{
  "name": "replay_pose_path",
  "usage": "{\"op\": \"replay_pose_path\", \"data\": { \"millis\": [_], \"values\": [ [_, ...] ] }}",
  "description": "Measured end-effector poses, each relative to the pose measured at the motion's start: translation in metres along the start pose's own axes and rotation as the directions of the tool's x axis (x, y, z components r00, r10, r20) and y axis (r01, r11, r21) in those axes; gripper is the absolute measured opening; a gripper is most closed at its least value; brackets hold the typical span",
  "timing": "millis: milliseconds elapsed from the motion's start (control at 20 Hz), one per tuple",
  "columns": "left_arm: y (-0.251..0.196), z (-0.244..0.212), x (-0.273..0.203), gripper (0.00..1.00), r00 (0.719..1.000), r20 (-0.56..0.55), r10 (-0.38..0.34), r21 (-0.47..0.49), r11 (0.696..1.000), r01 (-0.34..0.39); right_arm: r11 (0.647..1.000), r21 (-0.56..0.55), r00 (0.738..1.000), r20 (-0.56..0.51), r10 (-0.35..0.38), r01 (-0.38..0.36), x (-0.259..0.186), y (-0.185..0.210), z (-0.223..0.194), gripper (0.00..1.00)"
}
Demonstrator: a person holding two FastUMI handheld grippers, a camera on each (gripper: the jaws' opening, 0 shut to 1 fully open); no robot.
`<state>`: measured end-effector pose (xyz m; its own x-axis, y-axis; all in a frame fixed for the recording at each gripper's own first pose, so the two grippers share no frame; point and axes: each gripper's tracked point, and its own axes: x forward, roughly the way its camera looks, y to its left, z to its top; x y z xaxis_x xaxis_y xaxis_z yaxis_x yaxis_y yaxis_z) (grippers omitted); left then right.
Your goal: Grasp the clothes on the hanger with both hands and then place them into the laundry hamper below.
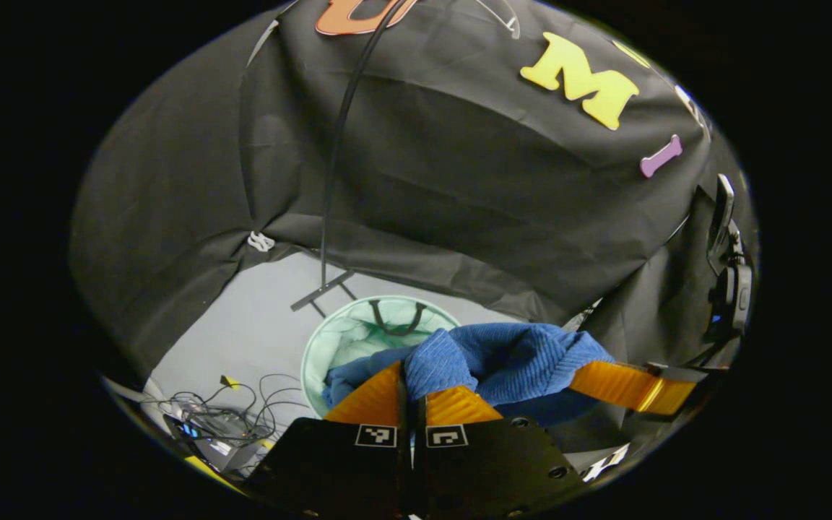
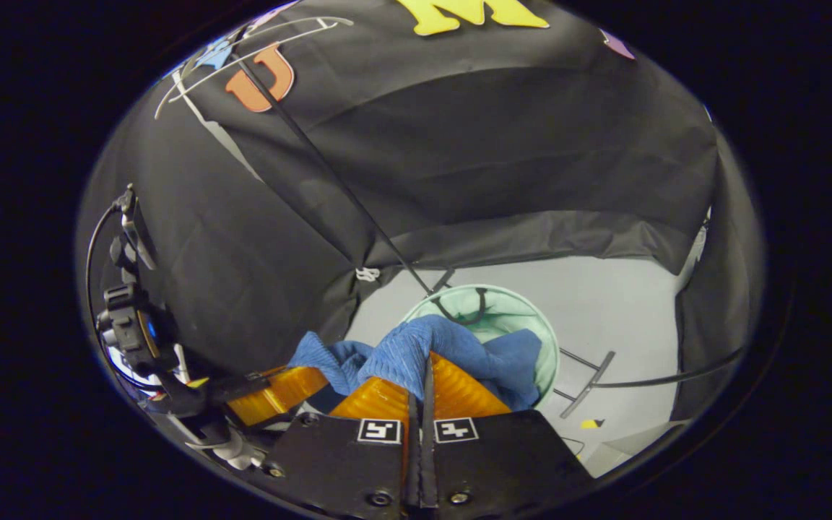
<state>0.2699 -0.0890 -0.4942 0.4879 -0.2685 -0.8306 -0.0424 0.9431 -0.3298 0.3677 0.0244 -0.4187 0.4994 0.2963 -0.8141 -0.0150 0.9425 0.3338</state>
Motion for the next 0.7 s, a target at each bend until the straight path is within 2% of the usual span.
{"op": "replay_pose_path", "data": {
  "millis": [200,350,450,500,550,650,700],
  "values": [
    [0.018,-0.011,-0.005,0.02,0.997,-0.047,0.064,0.053,0.997,-0.061,0.999,0.014,0.998,-0.028,-0.048,0.049,0.0,-0.012,-0.006,0.04],
    [0.02,-0.01,-0.003,0.07,0.997,-0.041,0.061,0.08,0.995,-0.058,0.996,0.063,0.998,-0.035,-0.056,0.058,0.0,-0.015,-0.012,0.06],
    [0.016,-0.005,-0.005,0.36,0.998,-0.028,0.055,0.085,0.995,-0.053,0.996,0.025,0.996,-0.029,-0.08,0.081,0.002,-0.023,-0.01,0.08],
    [0.014,-0.001,-0.007,0.52,0.999,-0.016,0.046,0.091,0.995,-0.045,0.997,0.018,0.997,-0.015,-0.07,0.07,0.002,-0.02,-0.012,0.16],
    [0.012,0.002,-0.011,0.68,0.998,-0.001,0.055,0.101,0.993,-0.055,0.998,0.018,0.998,-0.004,-0.068,0.068,0.001,-0.017,-0.007,0.35],
    [0.012,0.011,-0.021,1.0,0.996,0.044,0.075,0.12,0.99,-0.08,0.996,0.005,0.995,0.036,-0.093,0.093,-0.009,-0.02,0.001,0.66],
    [0.008,0.016,-0.023,0.97,0.995,0.061,0.079,0.123,0.989,-0.086,0.994,-0.015,0.992,0.063,-0.108,0.109,-0.014,-0.022,0.009,0.74]
  ]
}}
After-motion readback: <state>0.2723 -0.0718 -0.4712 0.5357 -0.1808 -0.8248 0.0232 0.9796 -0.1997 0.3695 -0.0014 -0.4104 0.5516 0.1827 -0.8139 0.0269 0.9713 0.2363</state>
